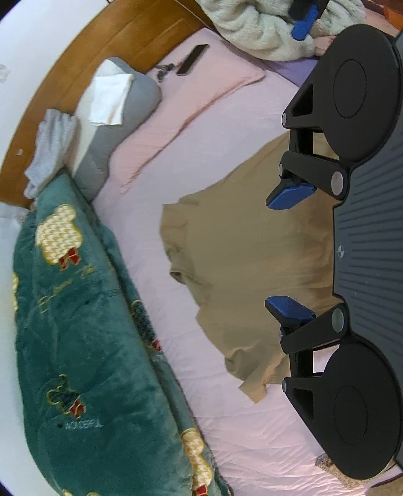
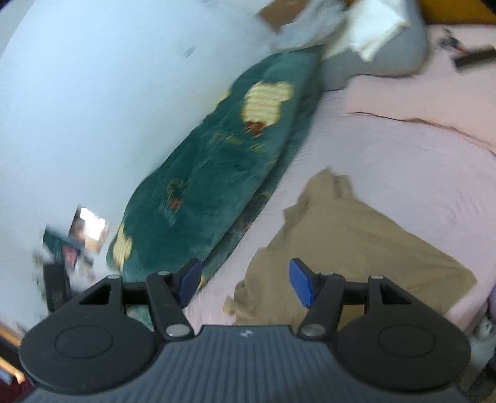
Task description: Fold clothes
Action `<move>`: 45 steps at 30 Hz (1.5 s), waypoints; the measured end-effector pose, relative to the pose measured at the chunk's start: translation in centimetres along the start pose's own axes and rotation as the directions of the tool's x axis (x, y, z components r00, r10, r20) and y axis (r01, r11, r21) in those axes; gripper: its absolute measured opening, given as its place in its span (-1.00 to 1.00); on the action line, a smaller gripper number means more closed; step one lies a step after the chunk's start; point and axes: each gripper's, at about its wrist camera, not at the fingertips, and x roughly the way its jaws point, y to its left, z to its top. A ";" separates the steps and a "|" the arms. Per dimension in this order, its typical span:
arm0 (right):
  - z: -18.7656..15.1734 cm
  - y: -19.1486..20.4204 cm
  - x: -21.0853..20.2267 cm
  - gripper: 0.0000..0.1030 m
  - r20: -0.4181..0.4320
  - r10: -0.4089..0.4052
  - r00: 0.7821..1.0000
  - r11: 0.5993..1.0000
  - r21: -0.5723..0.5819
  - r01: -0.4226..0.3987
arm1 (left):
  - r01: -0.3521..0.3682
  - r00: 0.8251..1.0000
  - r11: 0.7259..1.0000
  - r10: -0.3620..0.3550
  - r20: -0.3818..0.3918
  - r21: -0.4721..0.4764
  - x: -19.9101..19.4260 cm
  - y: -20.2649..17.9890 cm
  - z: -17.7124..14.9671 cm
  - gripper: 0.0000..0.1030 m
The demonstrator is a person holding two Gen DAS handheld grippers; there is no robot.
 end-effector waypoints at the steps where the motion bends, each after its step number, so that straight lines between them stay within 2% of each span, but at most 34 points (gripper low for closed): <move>1: -0.1 1.1 -0.1 0.22 0.007 -0.023 1.000 0.998 -0.066 0.023 | 0.003 1.000 1.000 -0.003 0.011 -0.004 -0.5 0.1 0.0 0.24; 4: 0.1 3.2 -0.7 0.23 0.042 -0.067 0.997 0.979 -0.190 0.074 | 0.009 0.999 1.000 -0.008 0.035 -0.023 -1.4 0.3 -0.2 0.24; 5: 0.2 3.6 -0.9 0.23 0.048 -0.067 0.997 0.977 -0.199 0.075 | 0.010 0.999 0.999 -0.009 0.037 -0.033 -1.5 0.5 -0.4 0.24; 9: 0.3 3.2 -0.9 0.23 0.055 -0.014 0.998 0.997 -0.075 0.018 | 0.015 1.000 0.996 -0.013 0.025 -0.082 -1.3 1.1 -2.0 0.24; 11: 0.1 3.4 -0.4 0.23 0.042 0.003 0.999 0.998 -0.066 -0.001 | 0.009 1.000 0.995 -0.008 0.013 -0.101 -0.9 1.6 -3.0 0.24; 14: -0.6 3.5 0.7 0.23 0.024 0.036 0.999 0.995 -0.089 -0.034 | -0.027 1.000 0.991 0.026 -0.006 -0.132 0.1 2.6 -4.8 0.24; 16: -0.9 3.1 1.8 0.23 0.005 0.065 0.998 0.996 -0.062 -0.064 | -0.067 0.998 0.983 0.063 -0.029 -0.169 1.2 3.5 -6.2 0.24; 20: -1.5 1.8 5.0 0.23 -0.070 0.113 0.991 0.993 -0.010 -0.114 | -0.178 0.984 0.963 0.173 -0.039 -0.204 3.8 4.3 -9.1 0.24; 23: -1.5 1.0 7.5 0.23 -0.104 0.086 0.991 0.991 -0.096 -0.096 | -0.263 0.965 0.938 0.260 -0.043 -0.224 5.9 4.8 -11.3 0.24; 26: -1.0 0.0 9.5 0.23 -0.034 0.011 0.999 0.972 -0.235 -0.018 | -0.342 0.939 0.908 0.341 -0.047 -0.243 8.1 5.2 -13.3 0.24; 30: 0.8 -1.9 13.3 0.28 0.025 -0.111 0.993 0.927 -0.359 0.113 | -0.378 0.924 0.885 0.381 -0.045 -0.273 12.2 3.9 -14.4 0.24; 33: 1.9 -3.1 16.4 0.29 0.031 -0.210 0.977 0.868 -0.454 0.201 | -0.364 0.930 0.874 0.362 -0.070 -0.321 15.7 2.4 -15.4 0.24; 35: 2.3 -4.1 18.2 0.29 0.020 -0.275 0.961 0.834 -0.492 0.249 | -0.351 0.936 0.866 0.332 -0.114 -0.357 18.3 1.5 -16.3 0.24; 38: 2.4 -5.1 20.2 0.29 0.009 -0.334 0.942 0.794 -0.536 0.287 | -0.322 0.946 0.868 0.281 -0.161 -0.378 22.0 -0.3 -18.2 0.24; 43: 1.6 -5.9 22.2 0.29 -0.012 -0.348 0.937 0.776 -0.565 0.280 | -0.265 0.962 0.873 0.208 -0.178 -0.410 28.0 -3.8 -22.4 0.24; 44: 1.5 -6.1 22.4 0.29 -0.018 -0.349 0.937 0.775 -0.568 0.278 | -0.266 0.962 0.875 0.212 -0.174 -0.405 29.1 -4.5 -23.2 0.24; 45: 1.4 -6.2 22.6 0.29 -0.023 -0.350 0.936 0.774 -0.571 0.275 | -0.292 0.955 0.880 0.248 -0.162 -0.375 30.0 -5.4 -23.7 0.27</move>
